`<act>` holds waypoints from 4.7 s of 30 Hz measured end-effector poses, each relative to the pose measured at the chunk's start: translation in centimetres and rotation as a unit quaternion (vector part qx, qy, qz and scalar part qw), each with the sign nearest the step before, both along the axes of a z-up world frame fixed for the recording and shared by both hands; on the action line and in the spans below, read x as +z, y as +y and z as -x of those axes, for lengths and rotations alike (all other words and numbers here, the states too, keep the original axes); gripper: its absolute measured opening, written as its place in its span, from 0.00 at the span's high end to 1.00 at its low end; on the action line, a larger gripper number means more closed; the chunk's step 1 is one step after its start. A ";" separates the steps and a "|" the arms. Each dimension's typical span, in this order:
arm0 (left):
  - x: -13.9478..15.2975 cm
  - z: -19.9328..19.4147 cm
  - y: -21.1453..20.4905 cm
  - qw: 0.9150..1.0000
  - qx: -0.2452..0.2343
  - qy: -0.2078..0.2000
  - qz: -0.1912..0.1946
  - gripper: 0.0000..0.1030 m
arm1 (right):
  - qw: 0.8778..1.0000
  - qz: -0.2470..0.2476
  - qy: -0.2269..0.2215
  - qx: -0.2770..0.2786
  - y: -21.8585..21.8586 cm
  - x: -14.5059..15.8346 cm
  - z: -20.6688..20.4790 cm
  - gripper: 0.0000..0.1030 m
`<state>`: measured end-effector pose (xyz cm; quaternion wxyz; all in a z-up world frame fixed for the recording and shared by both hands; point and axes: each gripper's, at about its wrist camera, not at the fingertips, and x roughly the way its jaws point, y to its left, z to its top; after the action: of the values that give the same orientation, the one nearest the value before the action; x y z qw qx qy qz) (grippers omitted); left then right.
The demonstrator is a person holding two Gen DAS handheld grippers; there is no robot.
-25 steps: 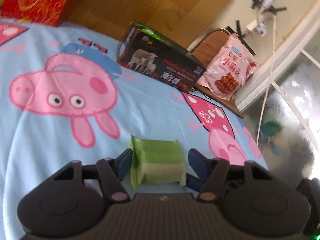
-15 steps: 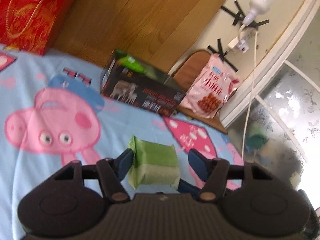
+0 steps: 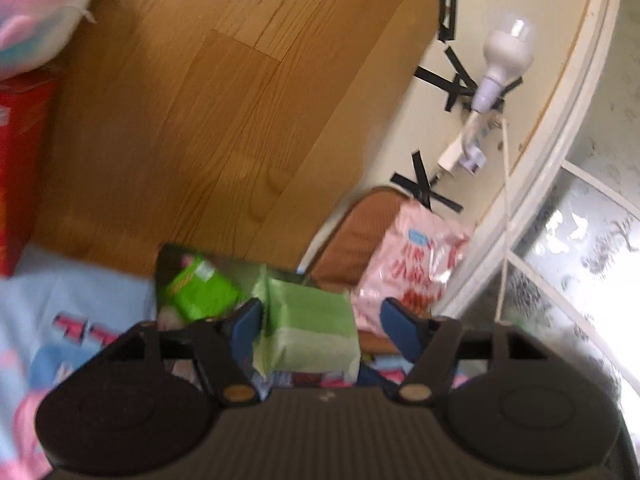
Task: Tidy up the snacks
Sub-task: 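Carry the light green pack into the black tin box and release it, then move the left gripper over the orange jelly packet on the sheet, then close the left gripper on the orange jelly packet and lift it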
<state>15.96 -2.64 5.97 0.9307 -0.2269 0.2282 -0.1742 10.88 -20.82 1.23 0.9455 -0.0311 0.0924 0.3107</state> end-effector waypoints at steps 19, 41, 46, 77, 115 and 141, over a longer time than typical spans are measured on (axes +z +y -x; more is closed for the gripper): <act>-8.7 14.1 5.3 0.991 0.020 0.129 -0.012 0.28 | 0.955 -0.055 0.218 0.191 -3.0 -5.0 5.6 0.43; -11.8 22.1 4.5 0.990 0.030 0.137 0.018 0.13 | 0.982 0.060 0.157 0.088 -2.5 -7.2 11.5 0.39; -11.9 21.9 3.7 0.991 0.016 0.131 0.014 0.11 | 0.973 0.023 0.200 0.113 -3.7 -7.7 11.8 0.39; -12.4 21.2 2.9 0.986 -0.036 0.150 0.069 0.11 | 0.987 0.015 0.151 0.049 -5.2 -6.7 12.9 0.33; -11.6 21.3 4.5 0.984 -0.034 0.144 0.096 0.07 | 0.973 -0.001 0.198 0.121 -4.7 -7.2 13.3 0.33; -12.4 21.7 3.0 0.981 -0.077 0.158 0.087 0.07 | 0.970 0.106 0.127 0.180 -2.3 -8.0 18.2 0.28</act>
<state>-5.71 0.34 -6.47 0.8434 -0.3139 0.3728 -0.2262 -7.28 -23.12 -6.75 0.8461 -0.1075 0.2369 0.4653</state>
